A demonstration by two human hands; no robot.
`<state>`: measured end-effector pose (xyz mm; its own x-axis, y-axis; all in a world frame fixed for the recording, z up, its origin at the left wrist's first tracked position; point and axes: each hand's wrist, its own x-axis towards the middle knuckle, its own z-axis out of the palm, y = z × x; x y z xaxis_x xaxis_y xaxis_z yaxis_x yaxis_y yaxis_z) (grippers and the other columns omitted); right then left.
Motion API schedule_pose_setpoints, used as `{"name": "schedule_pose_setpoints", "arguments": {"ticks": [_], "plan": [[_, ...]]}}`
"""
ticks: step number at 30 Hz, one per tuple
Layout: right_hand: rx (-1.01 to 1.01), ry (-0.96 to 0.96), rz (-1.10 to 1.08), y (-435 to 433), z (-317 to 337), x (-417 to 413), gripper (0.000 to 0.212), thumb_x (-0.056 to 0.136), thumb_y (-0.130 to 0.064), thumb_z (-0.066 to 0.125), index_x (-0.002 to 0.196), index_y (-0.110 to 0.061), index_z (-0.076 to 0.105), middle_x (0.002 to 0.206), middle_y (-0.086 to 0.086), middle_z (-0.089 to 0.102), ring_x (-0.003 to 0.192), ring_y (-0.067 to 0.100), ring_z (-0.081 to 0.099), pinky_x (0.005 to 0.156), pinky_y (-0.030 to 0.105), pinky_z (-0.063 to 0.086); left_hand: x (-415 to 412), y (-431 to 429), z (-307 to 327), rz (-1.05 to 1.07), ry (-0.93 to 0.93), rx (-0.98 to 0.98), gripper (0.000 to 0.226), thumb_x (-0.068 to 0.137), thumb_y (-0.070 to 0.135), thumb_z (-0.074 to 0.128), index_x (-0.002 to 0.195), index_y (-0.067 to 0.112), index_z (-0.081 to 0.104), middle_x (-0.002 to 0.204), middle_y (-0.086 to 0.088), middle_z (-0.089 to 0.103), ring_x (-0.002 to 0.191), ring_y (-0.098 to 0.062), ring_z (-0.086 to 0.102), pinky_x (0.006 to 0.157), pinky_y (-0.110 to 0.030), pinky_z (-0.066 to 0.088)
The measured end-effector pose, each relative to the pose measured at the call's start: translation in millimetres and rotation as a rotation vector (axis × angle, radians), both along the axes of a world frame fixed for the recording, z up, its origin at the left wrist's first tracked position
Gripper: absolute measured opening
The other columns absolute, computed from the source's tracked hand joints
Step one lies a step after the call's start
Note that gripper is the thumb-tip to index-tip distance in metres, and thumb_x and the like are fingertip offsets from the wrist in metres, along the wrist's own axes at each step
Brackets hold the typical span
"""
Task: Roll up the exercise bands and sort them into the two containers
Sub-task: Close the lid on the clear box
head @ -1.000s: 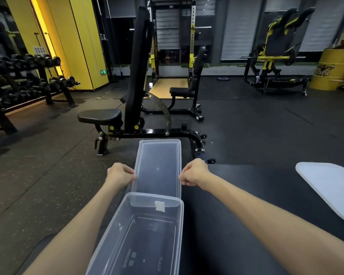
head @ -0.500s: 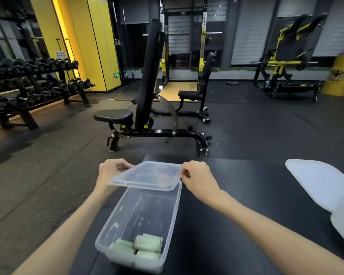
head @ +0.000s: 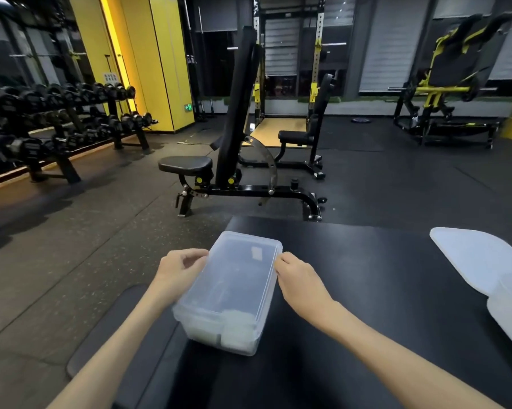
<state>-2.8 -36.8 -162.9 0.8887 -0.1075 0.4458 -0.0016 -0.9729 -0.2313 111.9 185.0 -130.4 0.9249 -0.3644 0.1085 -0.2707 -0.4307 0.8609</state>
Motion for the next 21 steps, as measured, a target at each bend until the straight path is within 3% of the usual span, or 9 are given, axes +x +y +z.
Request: {"name": "schedule_pose_setpoints", "arguments": {"ticks": [2,5,8,10,13,16,19,21], "plan": [[0.009,0.036,0.001,3.3,1.2,-3.1,0.026,0.073,0.017,0.046,0.068,-0.007,0.039,0.076,0.006,0.044,0.054,0.021,0.034,0.048,0.038,0.036,-3.7,-1.1,-0.2,0.014,-0.085,0.085,0.014,0.086,0.024,0.065,0.096,0.028,0.074,0.089,0.019,0.071,0.087,0.008,0.062,0.079,-0.016,0.048],[0.004,0.103,-0.019,6.6,6.7,-6.3,0.018,0.074,0.013,0.041,0.078,-0.001,0.051,0.087,0.008,0.052,0.068,0.028,0.047,0.059,0.04,0.043,-3.3,-3.2,-4.2,-0.063,-0.262,0.29,0.025,0.091,0.025,0.058,0.115,0.022,0.066,0.114,0.01,0.065,0.11,-0.01,0.058,0.09,-0.021,0.041],[-0.012,0.034,-0.056,12.1,15.8,-3.2,0.026,0.076,0.009,0.043,0.093,-0.003,0.058,0.097,0.007,0.057,0.083,0.027,0.05,0.066,0.038,0.047,-2.1,-17.2,-3.7,-0.225,-0.386,0.436,0.04,0.098,0.03,0.046,0.136,0.015,0.048,0.151,-0.001,0.032,0.14,-0.022,0.026,0.11,-0.031,0.025],[0.046,0.008,-0.038,21.0,21.7,5.8,0.024,0.082,-0.001,0.042,0.101,-0.002,0.057,0.103,0.009,0.056,0.093,0.03,0.05,0.075,0.039,0.046,-2.0,-31.8,-1.8,-0.299,-0.451,0.481,0.049,0.1,0.038,0.037,0.141,0.011,0.042,0.157,-0.006,0.018,0.144,-0.023,0.016,0.115,-0.033,0.019],[0.061,0.199,-0.082,37.4,19.4,24.5,0.04,0.092,-0.031,0.025,0.108,-0.004,0.05,0.114,0.013,0.05,0.109,0.032,0.045,0.088,0.039,0.04,7.4,-46.9,-10.9,-0.376,-0.532,0.603,0.076,0.088,0.054,0.01,0.13,0.004,0.048,0.154,-0.021,0.02,0.143,-0.031,0.019,0.116,-0.036,0.02],[0.028,0.405,-0.143,44.2,10.4,33.9,0.059,0.097,-0.044,0.015,0.132,-0.002,0.037,0.138,0.017,0.035,0.13,0.032,0.029,0.106,0.042,0.027,13.0,-49.3,-17.1,-0.362,-0.579,0.736,0.061,0.09,0.043,0.009,0.097,0.003,0.054,0.131,-0.023,0.044,0.125,-0.037,0.04,0.1,-0.042,0.039],[0.02,0.434,-0.142,47.6,13.0,35.8,0.055,0.1,-0.04,0.021,0.138,-0.001,0.031,0.145,0.018,0.028,0.137,0.032,0.02,0.111,0.042,0.02,11.6,-45.4,-17.6,-0.346,-0.605,0.722,0.05,0.092,0.036,0.015,0.087,0.006,0.054,0.1,-0.011,0.055,0.1,-0.027,0.049,0.085,-0.038,0.046],[0.042,0.465,-0.127,51.0,16.3,36.5,0.054,0.101,-0.039,0.021,0.139,-0.001,0.03,0.148,0.019,0.024,0.138,0.032,0.017,0.112,0.043,0.018,14.9,-42.1,-18.4,-0.367,-0.506,0.698,0.036,0.092,0.037,0.025,0.091,0.014,0.053,0.097,-0.002,0.054,0.094,-0.015,0.044,0.08,-0.028,0.044]]}}
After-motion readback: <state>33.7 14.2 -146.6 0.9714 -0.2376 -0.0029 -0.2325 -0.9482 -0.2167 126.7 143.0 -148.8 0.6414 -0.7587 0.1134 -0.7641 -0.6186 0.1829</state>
